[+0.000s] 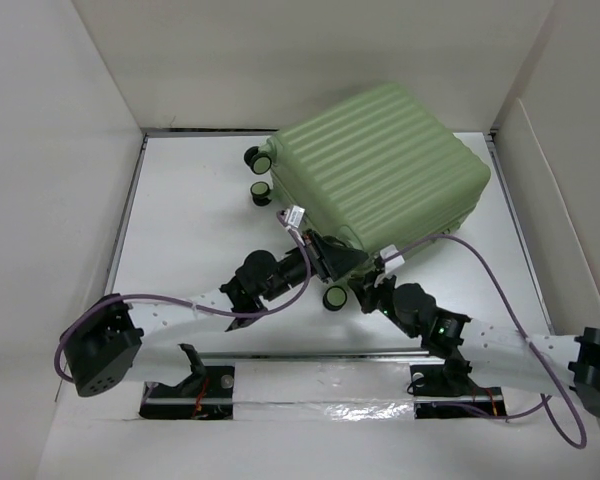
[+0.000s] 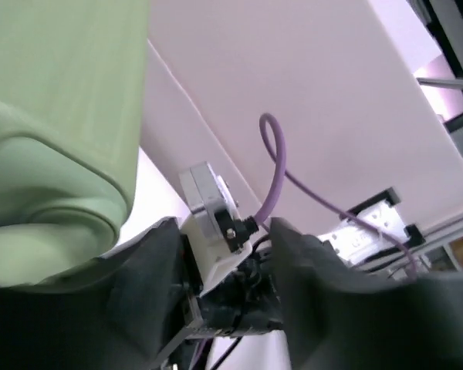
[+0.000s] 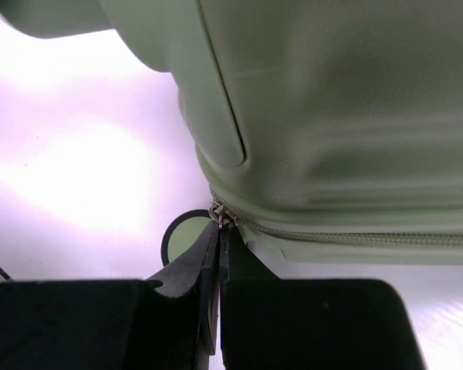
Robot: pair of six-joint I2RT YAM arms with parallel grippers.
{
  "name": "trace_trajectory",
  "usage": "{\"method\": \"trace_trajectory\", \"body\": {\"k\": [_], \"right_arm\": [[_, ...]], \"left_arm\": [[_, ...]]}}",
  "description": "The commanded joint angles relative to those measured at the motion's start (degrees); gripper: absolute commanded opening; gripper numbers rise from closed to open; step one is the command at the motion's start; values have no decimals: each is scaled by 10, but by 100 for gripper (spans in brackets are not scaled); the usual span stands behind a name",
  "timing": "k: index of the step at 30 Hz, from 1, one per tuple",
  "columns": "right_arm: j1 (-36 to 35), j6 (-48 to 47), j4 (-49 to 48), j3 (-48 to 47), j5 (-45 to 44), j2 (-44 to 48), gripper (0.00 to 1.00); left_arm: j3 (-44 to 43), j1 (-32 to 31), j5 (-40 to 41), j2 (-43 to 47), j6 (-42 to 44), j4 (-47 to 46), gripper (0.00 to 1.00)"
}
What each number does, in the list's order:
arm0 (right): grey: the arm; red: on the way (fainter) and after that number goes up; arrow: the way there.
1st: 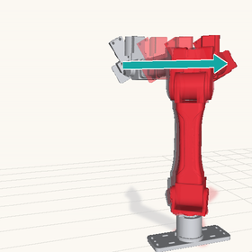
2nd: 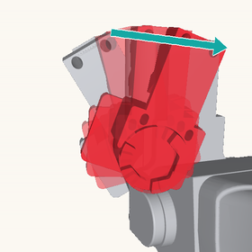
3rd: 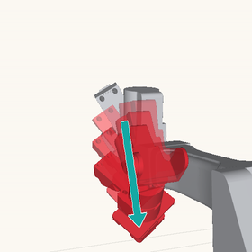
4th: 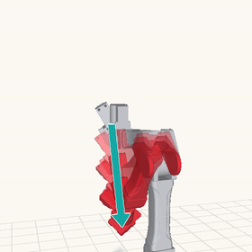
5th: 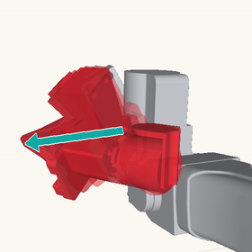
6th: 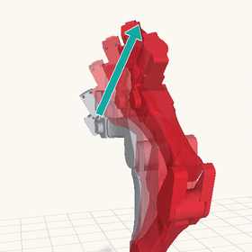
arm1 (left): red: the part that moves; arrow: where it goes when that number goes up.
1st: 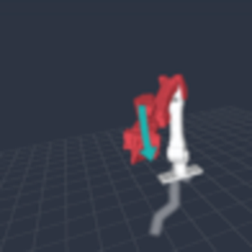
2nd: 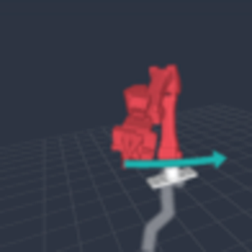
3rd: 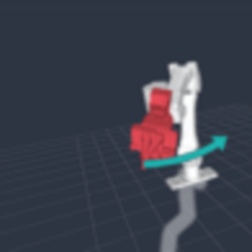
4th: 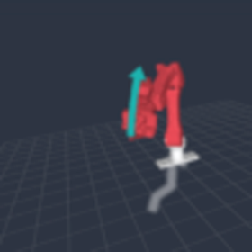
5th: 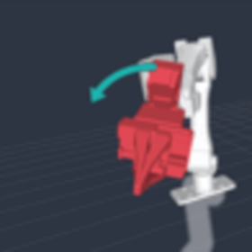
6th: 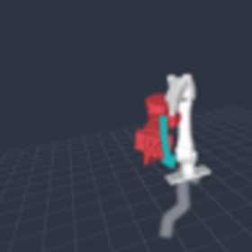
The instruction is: Pack the luggage
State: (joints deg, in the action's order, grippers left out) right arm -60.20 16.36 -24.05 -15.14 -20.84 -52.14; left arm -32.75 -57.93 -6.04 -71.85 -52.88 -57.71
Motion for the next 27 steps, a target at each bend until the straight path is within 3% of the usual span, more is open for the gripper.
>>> {"method": "trace_trajectory", "body": {"k": [1,2,3,4,7,10,11,13,14,15,16,18,20,21,23,25,27], "right_arm": [[-29,22,-46,-5,33,73,0],[-29,23,-29,0,39,83,0],[-29,23,-29,1,41,83,0],[-29,24,-22,3,42,85,0],[-29,26,-23,7,45,81,0],[-29,20,-27,6,45,78,0],[-29,16,-28,5,48,77,0],[-24,9,-25,-2,59,71,0],[-24,7,-24,-5,62,67,0],[-24,6,-24,-7,71,63,0],[-24,4,-27,-8,75,60,0],[-18,3,-35,-9,85,56,0],[-11,-4,-49,-9,98,49,0],[-11,-5,-49,-9,99,49,0],[-4,-12,-47,-10,106,50,0],[7,-17,-45,-8,117,58,0],[29,-18,-47,-2,142,65,0]], "left_arm": [[-21,6,36,33,66,44,55],[-31,6,80,72,100,130,76],[-34,6,102,95,101,131,76],[-35,6,123,118,130,202,87],[-49,39,252,214,155,323,94],[-82,118,270,261,171,347,89],[-108,181,258,250,172,347,85],[-148,244,201,213,194,347,69],[-205,318,165,156,194,359,67],[-236,354,73,119,199,370,65],[-271,384,27,86,218,400,56],[-344,462,-71,-5,263,404,53],[-406,515,-203,-69,400,476,60],[-421,515,-203,-84,401,477,60],[-437,565,-292,-107,482,535,73],[-440,572,-307,-115,556,592,85],[-430,572,-337,-116,569,591,91]]}}
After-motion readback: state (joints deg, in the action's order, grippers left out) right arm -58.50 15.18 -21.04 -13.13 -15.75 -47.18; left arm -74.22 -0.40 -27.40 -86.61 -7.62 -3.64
